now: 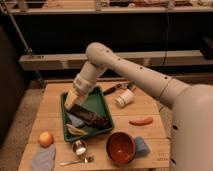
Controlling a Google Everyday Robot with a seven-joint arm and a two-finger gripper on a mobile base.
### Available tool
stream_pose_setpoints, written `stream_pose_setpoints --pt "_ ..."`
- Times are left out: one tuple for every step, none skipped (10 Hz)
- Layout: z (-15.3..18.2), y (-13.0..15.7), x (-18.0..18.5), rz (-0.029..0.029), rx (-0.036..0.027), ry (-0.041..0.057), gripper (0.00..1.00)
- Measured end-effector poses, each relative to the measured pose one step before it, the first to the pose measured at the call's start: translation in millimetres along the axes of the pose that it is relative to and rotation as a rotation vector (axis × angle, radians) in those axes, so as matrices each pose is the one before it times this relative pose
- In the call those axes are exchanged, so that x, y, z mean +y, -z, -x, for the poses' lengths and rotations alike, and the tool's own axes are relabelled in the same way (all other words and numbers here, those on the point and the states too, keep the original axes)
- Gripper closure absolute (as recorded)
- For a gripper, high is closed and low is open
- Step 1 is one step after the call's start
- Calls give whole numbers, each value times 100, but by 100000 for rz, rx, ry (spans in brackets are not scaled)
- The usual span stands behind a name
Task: Place eraser in metal cup
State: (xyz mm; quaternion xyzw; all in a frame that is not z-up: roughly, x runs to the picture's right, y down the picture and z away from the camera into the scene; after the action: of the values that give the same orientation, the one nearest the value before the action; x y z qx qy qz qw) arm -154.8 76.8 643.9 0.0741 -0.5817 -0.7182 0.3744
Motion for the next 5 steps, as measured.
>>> stream_pose_setpoints --pt "452 -1796 -1037 -1371 -476 1736 100" --pt "277 -2308 -1012 -960 -830 884 100" --pt "-373 -1400 -713 -376 -1261 525 100" --pt "-286 -1336 -649 225 -2036 278 100" --pt "470 -1116 -232 355 -2366 -515 100"
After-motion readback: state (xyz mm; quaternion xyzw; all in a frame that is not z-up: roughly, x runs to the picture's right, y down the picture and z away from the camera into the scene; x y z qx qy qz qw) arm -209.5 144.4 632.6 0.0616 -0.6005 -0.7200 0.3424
